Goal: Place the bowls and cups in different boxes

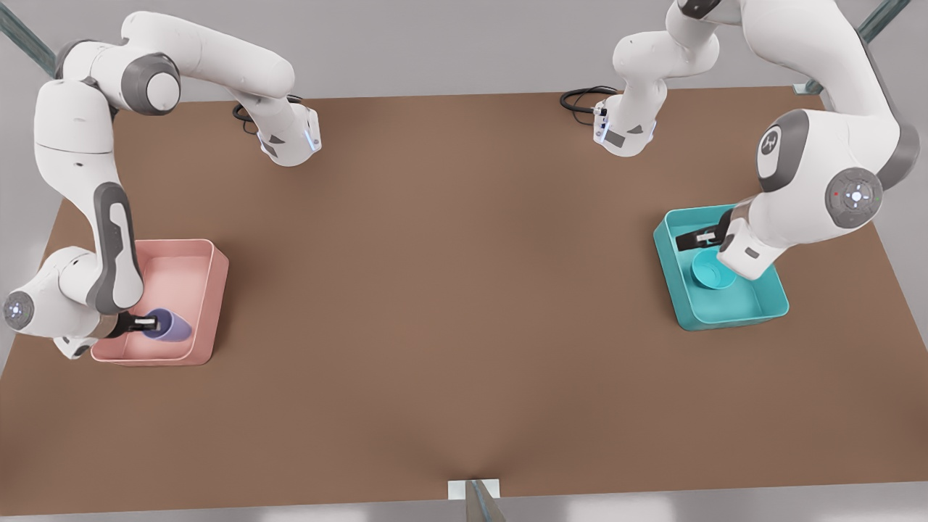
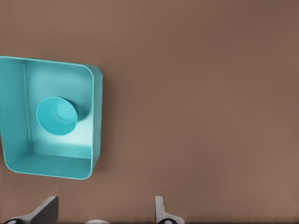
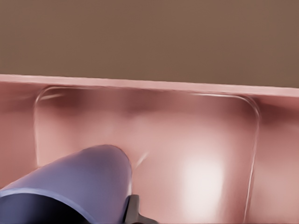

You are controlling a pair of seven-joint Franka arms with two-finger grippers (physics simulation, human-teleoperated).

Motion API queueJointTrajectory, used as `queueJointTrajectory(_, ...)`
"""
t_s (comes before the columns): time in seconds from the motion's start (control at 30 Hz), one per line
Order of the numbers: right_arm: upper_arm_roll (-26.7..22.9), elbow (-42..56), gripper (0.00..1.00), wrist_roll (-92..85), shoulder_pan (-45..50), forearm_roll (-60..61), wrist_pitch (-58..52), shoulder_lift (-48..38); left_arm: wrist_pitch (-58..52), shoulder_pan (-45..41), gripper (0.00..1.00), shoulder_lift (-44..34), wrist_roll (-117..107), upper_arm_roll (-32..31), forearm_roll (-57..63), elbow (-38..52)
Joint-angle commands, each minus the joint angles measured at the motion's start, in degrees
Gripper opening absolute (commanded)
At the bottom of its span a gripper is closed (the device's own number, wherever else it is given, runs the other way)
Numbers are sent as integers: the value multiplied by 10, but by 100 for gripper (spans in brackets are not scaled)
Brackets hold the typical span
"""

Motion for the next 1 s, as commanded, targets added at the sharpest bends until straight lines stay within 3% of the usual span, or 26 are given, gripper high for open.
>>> queueJointTrajectory(0.0,0,0,21,-94,-1,1,29,7,-39,-1,100,-1,-4,-1,-1,0)
queueJointTrajectory(0.03,0,-2,21,-94,-1,2,28,8,-40,-2,100,-1,-4,-1,-1,0)
queueJointTrajectory(0.07,1,-2,50,-93,-1,3,27,9,-39,-2,100,-1,-4,-1,-1,0)
queueJointTrajectory(0.1,1,-2,84,-93,-2,4,28,10,-37,0,100,1,-4,-1,0,0)
queueJointTrajectory(0.13,1,-2,100,-95,-2,4,27,9,-39,-1,100,-1,-4,-1,0,0)
queueJointTrajectory(0.4,5,3,100,-98,0,4,-40,-33,-40,1,100,0,-4,0,-1,0)
queueJointTrajectory(0.53,9,9,100,-88,9,4,-203,-147,-40,2,100,1,-4,0,-1,0)
queueJointTrajectory(0.6,23,87,100,35,42,4,-368,-175,-39,3,100,2,-4,0,-1,0)
queueJointTrajectory(0.7,26,125,100,328,192,17,-382,-164,-39,3,100,2,-4,0,-1,0)
queueJointTrajectory(0.8,23,168,100,334,207,-2,-364,-160,-34,3,100,2,-4,0,1,1)
queueJointTrajectory(0.97,12,134,100,318,200,2,-451,-278,-15,2,100,1,-4,-1,1,1)
